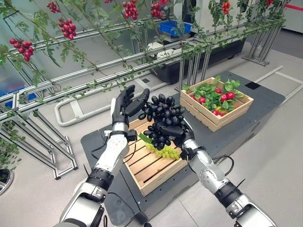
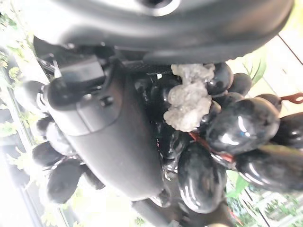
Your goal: Pick up the fruits from the basket on one side to the basket on the other side
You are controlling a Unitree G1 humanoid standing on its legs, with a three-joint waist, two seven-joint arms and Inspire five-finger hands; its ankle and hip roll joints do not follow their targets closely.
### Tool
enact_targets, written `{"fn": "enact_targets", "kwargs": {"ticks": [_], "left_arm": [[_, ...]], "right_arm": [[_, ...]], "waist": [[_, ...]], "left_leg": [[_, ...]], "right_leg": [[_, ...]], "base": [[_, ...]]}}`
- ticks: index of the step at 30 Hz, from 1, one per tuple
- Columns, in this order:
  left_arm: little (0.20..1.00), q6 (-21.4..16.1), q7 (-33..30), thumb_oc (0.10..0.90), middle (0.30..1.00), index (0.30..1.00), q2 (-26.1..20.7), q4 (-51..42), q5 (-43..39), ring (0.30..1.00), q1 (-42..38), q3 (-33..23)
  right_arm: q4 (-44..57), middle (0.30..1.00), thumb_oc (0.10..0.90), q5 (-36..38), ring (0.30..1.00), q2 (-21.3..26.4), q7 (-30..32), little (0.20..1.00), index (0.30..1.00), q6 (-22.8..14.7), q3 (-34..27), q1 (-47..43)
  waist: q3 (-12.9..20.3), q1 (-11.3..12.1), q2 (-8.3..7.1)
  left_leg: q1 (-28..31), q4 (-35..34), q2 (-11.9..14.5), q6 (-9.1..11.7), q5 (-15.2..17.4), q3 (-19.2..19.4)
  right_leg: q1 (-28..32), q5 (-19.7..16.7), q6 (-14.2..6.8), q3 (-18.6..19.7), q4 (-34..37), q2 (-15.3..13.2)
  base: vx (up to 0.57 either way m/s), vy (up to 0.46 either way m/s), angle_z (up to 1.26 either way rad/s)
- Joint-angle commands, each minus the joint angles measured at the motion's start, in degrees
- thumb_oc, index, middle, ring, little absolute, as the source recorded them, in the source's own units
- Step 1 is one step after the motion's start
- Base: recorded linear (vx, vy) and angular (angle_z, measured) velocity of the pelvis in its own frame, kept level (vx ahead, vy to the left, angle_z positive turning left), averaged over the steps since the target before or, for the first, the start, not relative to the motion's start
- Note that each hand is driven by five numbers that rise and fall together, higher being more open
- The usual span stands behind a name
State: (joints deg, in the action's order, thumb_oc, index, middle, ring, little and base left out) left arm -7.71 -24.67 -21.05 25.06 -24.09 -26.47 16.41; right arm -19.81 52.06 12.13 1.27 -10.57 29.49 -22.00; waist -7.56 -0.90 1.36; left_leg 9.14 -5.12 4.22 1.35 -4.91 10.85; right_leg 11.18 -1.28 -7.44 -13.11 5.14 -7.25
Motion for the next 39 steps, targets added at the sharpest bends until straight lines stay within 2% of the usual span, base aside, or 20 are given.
{"fn": "enact_targets", "kwargs": {"ticks": [1,9,13,14,16,18,20,22,23,25,26,28,29,31,32,33,34,35,36,39], "left_arm": [[0.900,-4.1,-5.5,0.800,0.900,0.900,-1.1,6.9,5.9,0.900,-5.7,-3.0],[0.900,-6.2,-8.2,0.800,0.900,0.900,-0.9,11.3,7.8,0.900,1.6,-7.2],[0.900,-8.0,-3.4,0.800,0.900,0.900,-0.6,12.8,6.4,0.900,4.2,-6.7],[0.900,-9.3,0.7,0.800,0.900,0.900,-0.3,12.8,5.1,0.900,5.8,-6.4],[0.900,-10.4,4.0,0.800,0.900,0.900,0.0,12.4,4.1,0.900,7.5,-6.3],[0.900,-12.2,8.4,0.800,0.900,0.900,1.3,10.3,3.5,0.900,12.6,-6.4],[0.900,-12.2,10.7,0.800,0.900,0.900,2.3,9.1,2.3,0.900,15.3,-6.9],[0.900,-11.5,14.9,0.800,0.900,0.900,3.6,8.6,-2.4,0.900,17.8,-7.5],[0.900,-11.5,15.0,0.800,0.900,0.900,3.7,8.6,-2.7,0.900,17.9,-7.5],[0.900,-9.2,17.8,0.800,0.900,0.900,5.7,9.9,-8.4,0.900,19.3,-7.6],[0.900,-8.5,17.0,0.800,0.900,0.900,7.0,11.6,-9.9,0.900,19.7,-7.4],[0.900,-8.0,16.0,0.800,0.900,0.900,7.4,12.8,-10.4,0.900,19.8,-7.3],[0.900,-9.1,15.2,0.800,0.900,0.900,8.5,14.7,-11.8,0.900,20.0,-7.5],[0.900,-10.2,15.5,0.800,0.900,0.900,9.2,15.6,-12.9,0.900,20.6,-8.0],[0.900,-12.2,15.4,0.800,0.900,0.900,10.8,15.7,-13.0,0.900,22.3,-9.1],[0.900,-13.7,15.9,0.800,0.900,0.900,11.4,15.3,-13.0,0.900,23.4,-9.6],[0.900,-13.9,16.2,0.800,0.900,0.900,11.5,15.2,-12.8,0.900,23.6,-9.7],[0.900,-15.7,16.0,0.800,0.900,0.900,11.5,13.7,-12.7,0.900,25.0,-9.7],[0.900,-15.8,16.9,0.800,0.900,0.900,10.5,12.3,-11.7,0.900,25.5,-9.4],[0.900,-15.4,16.9,0.800,0.900,0.900,8.5,13.0,-9.2,0.900,22.7,-7.9]], "right_arm": [[5.9,0.300,0.400,-2.3,0.300,-3.6,-0.2,0.300,0.300,-10.7,-6.6,-3.8],[7.5,0.300,0.400,-4.3,0.300,-0.1,-0.1,0.300,0.300,-11.4,-9.9,3.3],[7.8,0.300,0.400,-5.7,0.300,1.5,-1.2,0.300,0.300,-11.2,-11.7,6.3],[7.7,0.300,0.400,-7.6,0.300,2.7,-1.9,0.300,0.300,-10.8,-12.7,8.3],[8.0,0.300,0.400,-9.0,0.300,3.7,-2.1,0.300,0.300,-10.3,-13.7,10.2],[8.4,0.300,0.400,-11.1,0.300,5.4,-3.9,0.300,0.300,-10.6,-16.7,16.1],[8.5,0.300,0.400,-11.0,0.300,5.4,-4.7,0.300,0.300,-10.0,-18.9,19.0],[7.4,0.300,0.400,-10.3,0.300,4.6,-5.3,0.300,0.300,-10.1,-21.5,21.4],[7.2,0.300,0.400,-10.3,0.300,4.5,-5.4,0.300,0.300,-10.2,-21.6,21.5],[6.0,0.300,0.400,-9.7,0.300,3.5,-5.4,0.300,0.300,-10.8,-22.5,22.3],[5.4,0.300,0.400,-9.0,0.300,3.0,-5.0,0.300,0.300,-11.5,-22.6,22.2],[4.9,0.300,0.400,-8.1,0.300,2.7,-4.7,0.300,0.300,-11.7,-22.6,22.0],[4.0,0.300,0.400,-7.1,0.300,2.5,-4.0,0.300,0.300,-11.7,-22.9,21.7],[3.2,0.300,0.400,-6.8,0.300,2.5,-4.1,0.300,0.300,-11.3,-23.5,21.5],[2.4,0.300,0.400,-6.6,0.300,3.0,-4.5,0.300,0.300,-9.8,-23.8,20.7],[2.7,0.300,0.400,-6.6,0.300,3.6,-4.8,0.300,0.300,-8.6,-23.6,20.2],[2.8,0.300,0.400,-6.6,0.300,3.7,-4.7,0.300,0.300,-8.5,-23.6,20.1],[2.3,0.300,0.400,-5.7,0.300,4.9,-6.5,0.300,0.300,-7.9,-23.0,18.8],[1.0,0.300,0.400,-5.0,0.300,5.5,-5.7,0.300,0.300,-9.0,-21.7,16.8],[-0.7,0.300,0.400,-1.8,0.300,5.0,-4.2,0.300,0.300,-10.4,-21.6,15.8]], "waist": [[4.3,-0.9,-0.10],[3.8,-2.6,-0.33],[3.4,-3.6,-0.53],[3.1,-4.0,-0.62],[2.9,-4.3,-0.66],[2.4,-5.3,-0.93],[1.9,-6.0,-1.22],[1.3,-6.8,-1.67],[1.3,-6.7,-1.70],[0.5,-7.1,-2.04],[-0.2,-7.1,-2.35],[-0.5,-7.1,-2.70],[-0.7,-7.1,-3.38],[-0.6,-6.9,-4.13],[-1.2,-5.3,-5.16],[-1.7,-3.8,-5.07],[-1.6,-3.6,-5.06],[-2.2,-2.0,-4.42],[-2.7,-0.9,-3.56],[-2.8,-1.4,-3.00]], "left_leg": [[3.2,0.1,1.9,1.1,8.2,1.4],[3.7,0.1,2.2,0.8,8.5,3.4],[3.8,0.1,2.3,0.7,8.7,4.3],[3.8,0.1,2.3,0.7,8.9,4.6],[3.8,0.1,2.4,0.6,9.0,4.7],[3.9,0.1,2.5,0.4,9.2,5.1],[4.1,0.1,2.6,0.2,9.4,5.4],[4.4,0.1,2.6,-0.1,9.6,5.9],[4.3,0.1,2.6,-0.1,9.6,6.0],[4.7,0.1,2.7,-0.4,9.7,5.9],[4.9,0.1,2.9,-0.6,9.6,5.6],[5.0,0.1,3.3,-0.6,9.5,5.5],[5.6,0.3,3.4,-0.5,9.6,5.4],[4.6,4.8,3.3,-0.3,11.4,5.8],[-0.2,16.4,0.5,-1.0,16.0,-0.1],[-3.2,20.1,-2.9,-1.5,16.6,-6.0],[-3.9,20.6,-3.5,-1.6,16.7,-7.0],[-5.2,17.8,-6.4,-2.4,15.7,-13.2],[-5.0,15.7,-8.6,-3.9,16.5,-16.0],[-5.3,14.1,-8.6,-4.6,16.2,-14.3]], "right_leg": [[-0.3,2.4,1.4,-1.8,-0.1,-1.4],[-1.4,2.0,1.2,0.4,-0.1,-0.8],[-2.1,1.7,1.0,1.6,-0.1,-0.5],[-2.5,1.5,0.9,2.3,-0.1,-0.4],[-2.7,1.4,0.9,3.1,-0.1,-0.3],[-3.0,1.2,1.0,4.6,-0.1,0.1],[-2.9,1.1,1.1,5.1,-0.1,0.4],[-2.5,1.2,1.5,5.6,-0.1,0.9],[-2.5,1.2,1.6,5.7,-0.1,1.0],[-1.7,1.6,2.3,5.7,-0.7,1.7],[-2.5,3.3,3.0,5.8,-3.2,2.4],[-2.8,4.1,3.6,6.3,-4.2,2.9],[-2.5,4.2,4.3,8.2,-3.5,3.7],[-2.4,3.9,4.7,9.1,-2.9,3.7],[-2.4,3.3,4.9,12.0,-2.5,3.5],[-2.9,2.4,4.7,14.2,-2.4,3.7],[-3.1,2.2,4.6,14.6,-2.3,3.7],[-4.2,1.8,4.7,17.3,-3.3,4.8],[-6.7,1.1,4.2,19.8,-4.6,5.2],[-10.2,-0.4,2.9,19.5,-4.9,4.6]], "base": [[-0.02,-0.016,-0.21],[-0.02,-0.018,-0.17],[-0.02,-0.012,-0.14],[-0.01,-0.014,-0.09],[0.00,-0.018,-0.13],[0.00,-0.034,-0.18],[-0.01,-0.058,-0.17],[-0.01,-0.082,-0.20],[0.01,-0.079,-0.11],[0.01,-0.134,-0.08],[-0.01,-0.159,-0.09],[0.01,-0.154,-0.08],[0.03,-0.137,-0.12],[0.02,-0.087,-0.30],[-0.03,-0.012,-0.63],[-0.05,0.020,-0.75],[-0.11,0.079,-1.10],[-0.21,0.184,-1.49],[-0.29,0.238,-2.00],[-0.22,0.177,-1.70]]}}
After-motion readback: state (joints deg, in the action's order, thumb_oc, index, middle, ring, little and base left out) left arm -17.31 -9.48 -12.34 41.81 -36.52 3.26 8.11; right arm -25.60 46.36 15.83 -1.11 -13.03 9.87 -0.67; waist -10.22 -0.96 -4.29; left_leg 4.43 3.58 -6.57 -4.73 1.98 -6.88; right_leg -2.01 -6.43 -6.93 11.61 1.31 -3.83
